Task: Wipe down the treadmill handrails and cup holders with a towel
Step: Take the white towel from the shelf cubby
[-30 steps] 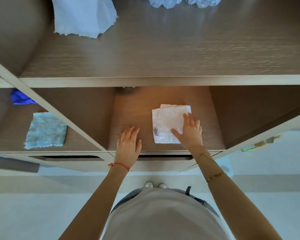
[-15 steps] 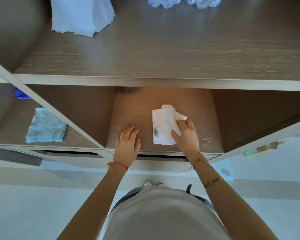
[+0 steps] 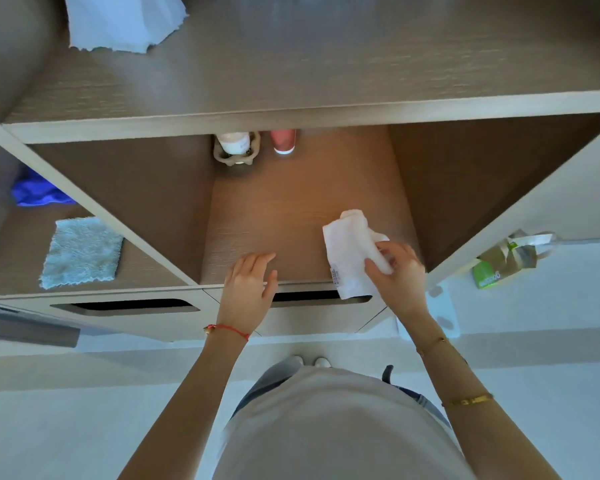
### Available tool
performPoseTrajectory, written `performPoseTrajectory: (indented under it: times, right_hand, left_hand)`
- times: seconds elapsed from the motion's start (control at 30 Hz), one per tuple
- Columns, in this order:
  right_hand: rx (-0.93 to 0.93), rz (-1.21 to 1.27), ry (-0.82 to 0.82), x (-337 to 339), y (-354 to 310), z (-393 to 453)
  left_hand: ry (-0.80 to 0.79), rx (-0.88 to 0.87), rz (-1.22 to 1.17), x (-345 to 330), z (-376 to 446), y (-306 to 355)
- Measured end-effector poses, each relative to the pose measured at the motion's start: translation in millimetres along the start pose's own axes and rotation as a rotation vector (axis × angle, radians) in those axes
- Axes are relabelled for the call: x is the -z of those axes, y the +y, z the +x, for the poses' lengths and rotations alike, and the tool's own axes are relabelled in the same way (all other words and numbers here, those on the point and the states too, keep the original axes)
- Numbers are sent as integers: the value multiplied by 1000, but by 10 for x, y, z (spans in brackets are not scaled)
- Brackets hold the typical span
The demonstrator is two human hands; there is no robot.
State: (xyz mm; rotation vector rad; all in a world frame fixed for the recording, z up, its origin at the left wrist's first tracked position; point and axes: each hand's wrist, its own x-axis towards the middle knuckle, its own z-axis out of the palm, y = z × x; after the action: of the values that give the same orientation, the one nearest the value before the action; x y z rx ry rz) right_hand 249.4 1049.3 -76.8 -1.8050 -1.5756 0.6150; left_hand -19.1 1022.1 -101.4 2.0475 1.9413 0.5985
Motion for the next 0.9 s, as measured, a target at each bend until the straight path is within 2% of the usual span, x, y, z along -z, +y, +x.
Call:
performPoseTrajectory:
  times: [0.33, 0.67, 0.9]
  right_hand:
    - [-194, -5, 193, 485, 103, -1024]
    - [-446, 46, 481, 526, -140, -2634]
    - [-655, 72, 679, 570, -252, -3842]
  left_hand:
    - [-11, -276, -92, 223, -283, 233]
    - [-190, -652, -182, 419, -716, 323]
    - [-371, -847, -209, 408, -1254, 712]
